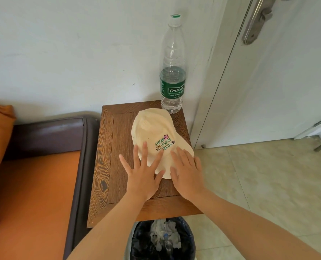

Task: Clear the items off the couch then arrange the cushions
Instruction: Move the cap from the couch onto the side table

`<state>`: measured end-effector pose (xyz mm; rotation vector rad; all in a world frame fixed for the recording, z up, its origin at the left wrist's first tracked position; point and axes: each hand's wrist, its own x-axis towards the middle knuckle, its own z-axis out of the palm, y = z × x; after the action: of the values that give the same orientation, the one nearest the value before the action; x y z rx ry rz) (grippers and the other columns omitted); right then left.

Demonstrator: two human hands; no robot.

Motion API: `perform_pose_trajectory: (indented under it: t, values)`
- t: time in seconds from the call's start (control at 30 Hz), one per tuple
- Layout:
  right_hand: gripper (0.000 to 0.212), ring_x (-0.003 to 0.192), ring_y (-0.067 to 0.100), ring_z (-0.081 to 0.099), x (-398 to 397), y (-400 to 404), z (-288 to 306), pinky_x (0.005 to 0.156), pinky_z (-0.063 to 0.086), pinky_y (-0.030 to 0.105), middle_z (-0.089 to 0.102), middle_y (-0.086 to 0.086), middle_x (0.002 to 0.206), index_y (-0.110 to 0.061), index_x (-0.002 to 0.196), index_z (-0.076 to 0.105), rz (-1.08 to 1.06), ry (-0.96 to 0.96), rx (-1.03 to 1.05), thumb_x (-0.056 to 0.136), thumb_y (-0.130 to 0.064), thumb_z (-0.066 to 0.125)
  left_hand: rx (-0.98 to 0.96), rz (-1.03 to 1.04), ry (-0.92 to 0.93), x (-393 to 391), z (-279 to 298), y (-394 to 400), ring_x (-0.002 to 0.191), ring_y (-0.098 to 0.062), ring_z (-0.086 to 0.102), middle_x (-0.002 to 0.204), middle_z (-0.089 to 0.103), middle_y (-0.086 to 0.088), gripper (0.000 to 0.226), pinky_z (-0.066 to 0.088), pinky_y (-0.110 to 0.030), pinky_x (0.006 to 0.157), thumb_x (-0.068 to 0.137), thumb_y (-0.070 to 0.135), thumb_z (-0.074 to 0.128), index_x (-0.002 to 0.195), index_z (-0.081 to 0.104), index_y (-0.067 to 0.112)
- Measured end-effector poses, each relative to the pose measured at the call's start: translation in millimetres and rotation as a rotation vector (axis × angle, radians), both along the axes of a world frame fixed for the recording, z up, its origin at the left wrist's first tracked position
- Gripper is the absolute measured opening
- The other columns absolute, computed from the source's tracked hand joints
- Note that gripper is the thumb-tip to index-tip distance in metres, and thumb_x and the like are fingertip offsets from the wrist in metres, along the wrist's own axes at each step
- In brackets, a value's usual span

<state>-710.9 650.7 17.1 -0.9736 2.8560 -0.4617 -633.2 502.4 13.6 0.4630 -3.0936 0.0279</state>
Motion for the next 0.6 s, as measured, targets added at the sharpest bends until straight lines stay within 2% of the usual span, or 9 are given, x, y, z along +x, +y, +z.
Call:
perform_pose_trajectory:
  t: [0.07, 0.17, 0.27, 0.37, 0.47, 0.6]
  values:
    - [0.053, 0.137, 0.024, 0.034, 2.0, 7.7, -6.3, 0.103, 0.037, 0.051, 0.037, 0.004, 0.152, -0.020, 0.143, 0.039, 0.025, 0.005, 0.038, 0.094, -0.039, 0.033, 0.029, -0.045, 0.011, -1.5, -4.0, -3.7, 0.144, -0.046, 0.012, 0.161, 0.006, -0.018, 0.062, 0.007, -0.074, 0.106, 0.094, 0.059, 0.027, 0.152, 0.019, 0.038]
    - [0.055, 0.135, 0.022, 0.034, 12.1, 17.5, -10.7, 0.098, 0.038, 0.052, 0.036, 0.003, 0.152, -0.024, 0.143, 0.039, -0.032, 0.009, 0.076, 0.093, -0.045, 0.035, 0.063, -0.174, 0.059, -3.6, -7.9, -10.0, 0.145, -0.046, 0.006, 0.161, 0.001, -0.018, 0.061, 0.012, -0.067, 0.110, 0.096, 0.056, 0.030, 0.153, 0.019, 0.036]
    - [0.054, 0.123, 0.025, 0.046, 22.7, 28.5, -11.5, 0.091, 0.034, 0.049, 0.045, 0.005, 0.143, -0.021, 0.138, 0.045, -0.073, 0.027, 0.088, 0.091, -0.046, 0.037, 0.041, -0.311, 0.055, -9.8, -3.9, -14.3, 0.146, -0.043, 0.003, 0.162, 0.002, -0.014, 0.060, 0.009, -0.065, 0.112, 0.096, 0.055, 0.032, 0.152, 0.022, 0.036]
    - [0.046, 0.110, 0.024, 0.053, 15.0, 31.9, -7.0, 0.083, 0.030, 0.043, 0.050, 0.003, 0.134, -0.019, 0.126, 0.049, -0.054, 0.101, 0.049, 0.089, -0.044, 0.039, 0.003, -0.335, 0.048, -20.2, 0.3, -16.6, 0.146, -0.040, 0.012, 0.162, 0.008, -0.010, 0.057, 0.003, -0.067, 0.110, 0.096, 0.055, 0.030, 0.150, 0.028, 0.036]
    - [0.049, 0.121, 0.024, 0.043, -6.5, 23.1, -3.3, 0.091, 0.031, 0.051, 0.042, 0.005, 0.143, -0.022, 0.129, 0.045, -0.063, 0.100, 0.015, 0.087, -0.047, 0.039, -0.025, -0.301, 0.044, -25.2, -0.4, -17.0, 0.145, -0.039, 0.019, 0.162, 0.013, -0.006, 0.056, 0.002, -0.069, 0.109, 0.097, 0.053, 0.027, 0.149, 0.029, 0.035]
    - [0.060, 0.141, 0.027, 0.022, -23.2, 10.4, -5.2, 0.099, 0.026, 0.068, 0.016, 0.001, 0.159, -0.033, 0.144, 0.024, 0.027, 0.016, 0.094, 0.089, -0.056, 0.031, -0.024, -0.208, 0.070, -26.5, -4.9, -15.1, 0.141, -0.040, 0.027, 0.161, 0.018, -0.002, 0.057, 0.010, -0.066, 0.110, 0.097, 0.050, 0.028, 0.150, 0.032, 0.030]
